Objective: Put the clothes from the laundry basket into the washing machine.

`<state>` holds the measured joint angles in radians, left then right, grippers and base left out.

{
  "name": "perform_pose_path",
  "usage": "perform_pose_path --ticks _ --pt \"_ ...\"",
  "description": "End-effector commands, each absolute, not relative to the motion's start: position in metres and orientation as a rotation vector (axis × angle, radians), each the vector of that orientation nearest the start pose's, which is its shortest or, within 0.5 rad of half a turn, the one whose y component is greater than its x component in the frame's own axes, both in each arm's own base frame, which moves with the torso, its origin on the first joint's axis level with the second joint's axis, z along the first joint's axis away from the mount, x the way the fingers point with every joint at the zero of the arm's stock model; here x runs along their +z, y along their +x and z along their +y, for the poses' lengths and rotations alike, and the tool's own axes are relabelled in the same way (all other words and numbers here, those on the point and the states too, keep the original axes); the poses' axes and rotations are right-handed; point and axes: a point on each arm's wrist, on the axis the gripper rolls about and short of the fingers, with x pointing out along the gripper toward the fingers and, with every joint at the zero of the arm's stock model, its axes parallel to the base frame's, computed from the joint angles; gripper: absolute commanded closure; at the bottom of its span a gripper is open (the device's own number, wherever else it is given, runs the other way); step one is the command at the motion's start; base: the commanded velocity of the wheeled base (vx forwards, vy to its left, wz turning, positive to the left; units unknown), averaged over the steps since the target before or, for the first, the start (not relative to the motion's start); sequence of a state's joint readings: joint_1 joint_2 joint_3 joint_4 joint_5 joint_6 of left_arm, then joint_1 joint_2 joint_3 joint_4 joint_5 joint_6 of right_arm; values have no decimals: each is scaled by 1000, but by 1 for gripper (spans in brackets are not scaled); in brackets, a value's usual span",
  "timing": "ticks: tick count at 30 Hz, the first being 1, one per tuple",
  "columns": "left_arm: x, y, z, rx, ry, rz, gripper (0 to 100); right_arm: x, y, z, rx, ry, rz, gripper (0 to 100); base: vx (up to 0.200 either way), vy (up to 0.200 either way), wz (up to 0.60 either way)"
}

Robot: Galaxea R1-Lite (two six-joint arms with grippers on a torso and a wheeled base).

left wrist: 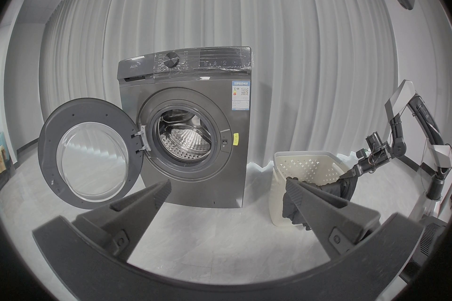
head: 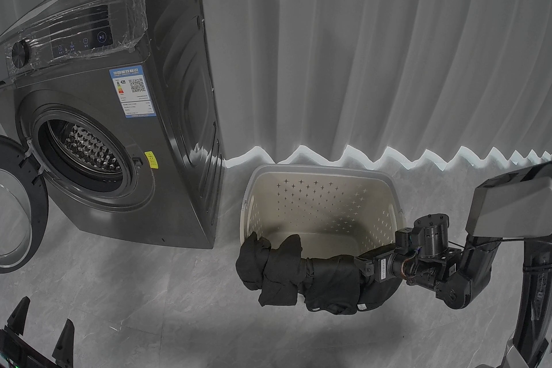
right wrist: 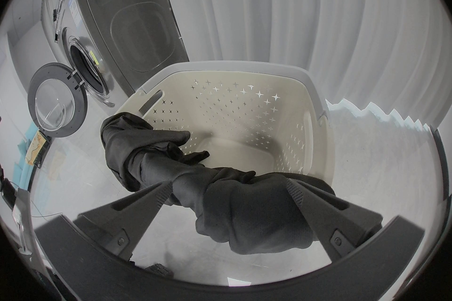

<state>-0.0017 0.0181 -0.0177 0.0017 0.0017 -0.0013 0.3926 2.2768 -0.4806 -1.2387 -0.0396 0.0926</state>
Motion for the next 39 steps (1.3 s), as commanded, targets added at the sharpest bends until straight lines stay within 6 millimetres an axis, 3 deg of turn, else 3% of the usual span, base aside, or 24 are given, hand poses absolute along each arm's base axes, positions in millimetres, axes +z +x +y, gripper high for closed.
perform_pose_path --ticks 1,17,18,33,34,35,36,39 --pt "75 -23 0 2 -2 2 0 -14 296 120 314 -36 556 0 0 0 0" --pt "75 -23 0 0 0 2 0 -24 305 122 315 -51 559 0 0 0 0" --pt "75 -23 0 0 0 2 0 -24 305 122 316 -52 558 100 0 0 0" --pt "75 -23 0 2 0 2 0 -13 304 126 320 -50 527 100 0 0 0" --pt "75 -23 0 0 0 2 0 -1 302 126 323 -43 492 100 0 0 0" --pt "75 -23 0 0 0 2 0 -1 302 126 323 -43 492 100 0 0 0" --pt "75 -23 0 0 0 2 0 23 298 124 329 -26 431 100 0 0 0" --pt "75 -23 0 2 0 2 0 62 288 120 342 4 325 100 0 0 0"
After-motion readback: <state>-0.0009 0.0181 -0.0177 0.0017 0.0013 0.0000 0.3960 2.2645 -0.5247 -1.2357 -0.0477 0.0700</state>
